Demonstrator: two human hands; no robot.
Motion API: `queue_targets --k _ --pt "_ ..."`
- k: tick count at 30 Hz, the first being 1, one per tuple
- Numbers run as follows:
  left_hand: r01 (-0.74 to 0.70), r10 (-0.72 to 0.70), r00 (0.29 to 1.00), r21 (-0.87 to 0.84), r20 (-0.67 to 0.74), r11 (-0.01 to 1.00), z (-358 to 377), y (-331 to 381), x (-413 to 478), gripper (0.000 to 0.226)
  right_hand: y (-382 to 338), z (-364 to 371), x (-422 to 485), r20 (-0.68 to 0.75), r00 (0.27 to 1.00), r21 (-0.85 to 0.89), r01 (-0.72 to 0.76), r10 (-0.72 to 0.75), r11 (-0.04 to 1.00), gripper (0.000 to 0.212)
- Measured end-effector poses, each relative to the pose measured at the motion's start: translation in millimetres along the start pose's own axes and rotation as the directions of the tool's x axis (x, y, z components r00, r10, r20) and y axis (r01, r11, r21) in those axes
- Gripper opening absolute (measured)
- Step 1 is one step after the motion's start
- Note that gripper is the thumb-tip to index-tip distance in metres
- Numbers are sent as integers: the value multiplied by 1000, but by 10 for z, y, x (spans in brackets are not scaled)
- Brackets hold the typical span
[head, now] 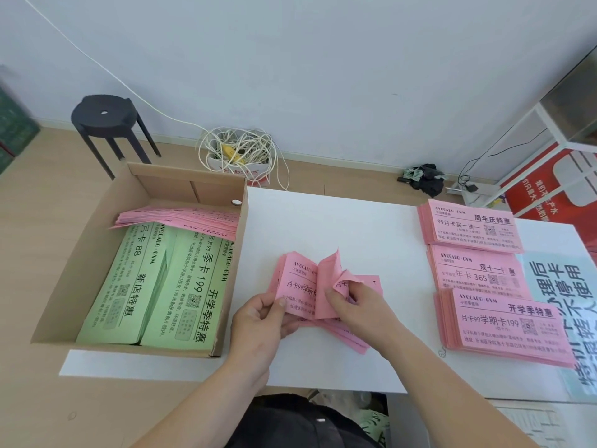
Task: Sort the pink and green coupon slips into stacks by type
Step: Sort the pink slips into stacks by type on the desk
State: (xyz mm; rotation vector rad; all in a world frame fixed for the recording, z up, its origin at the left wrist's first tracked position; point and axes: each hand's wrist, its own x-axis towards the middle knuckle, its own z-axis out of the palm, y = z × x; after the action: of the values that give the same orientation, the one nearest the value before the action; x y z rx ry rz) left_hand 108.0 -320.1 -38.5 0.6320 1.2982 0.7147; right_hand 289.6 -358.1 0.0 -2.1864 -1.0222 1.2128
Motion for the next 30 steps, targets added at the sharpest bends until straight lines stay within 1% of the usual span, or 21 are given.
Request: queue_targets --k 3,7,9,11,13,14,16,18,20,21,23,25,27,28,30 --pt "6 -6 1000 16 -9 1000 -2 26 29 11 -22 12 -1 -3 1000 -6 -7 7 1000 34" --pt "21 -21 1000 21 -6 1000 13 49 60 10 -75 -12 -58 12 1000 38 -1 0 999 29" --pt "24 -25 999 31 29 999 38 65 42 8 -55 7 -43 -21 1000 7 4 -4 1000 36" --pt "10 -11 999 34 32 999 61 76 22 3 -49 45 -41 -18 999 -18 29 -29 999 51" --pt "-12 11 999 44 31 999 73 81 10 5 -42 103 -56 35 996 -66 79 -77 995 87" --pt "-22 20 999 57 31 998 79 82 6 8 -54 130 -71 62 994 -133 99 -91 986 99" --pt "-41 39 999 68 26 997 84 93 -5 9 -72 180 -69 84 991 -257 119 -101 959 108" --pt "-57 55 998 79 31 995 92 106 -20 7 -72 214 -70 91 991 -306 119 -95 945 106" --pt "-72 69 997 77 47 994 95 114 -18 5 -61 217 -78 109 990 -299 121 -92 947 93" --pt "-81 76 995 72 59 994 97 116 -8 8 -43 215 -58 118 990 -253 109 -81 961 84" --pt "-96 89 990 63 106 993 122 129 -3 16 -77 186 -50 147 986 -106 98 -81 990 65" --pt "-98 84 986 98 145 990 154 119 -15 18 -111 169 -17 117 988 20 99 -101 995 54" --pt "-87 69 983 105 167 991 166 96 -41 18 -153 162 -21 39 996 62 80 -82 995 47" --pt "-82 64 981 92 181 992 161 85 -53 20 -161 158 -32 18 998 61 66 -68 996 41" --pt "-60 46 975 61 217 996 120 65 -28 26 -159 142 -67 6 998 45 55 -56 997 39"
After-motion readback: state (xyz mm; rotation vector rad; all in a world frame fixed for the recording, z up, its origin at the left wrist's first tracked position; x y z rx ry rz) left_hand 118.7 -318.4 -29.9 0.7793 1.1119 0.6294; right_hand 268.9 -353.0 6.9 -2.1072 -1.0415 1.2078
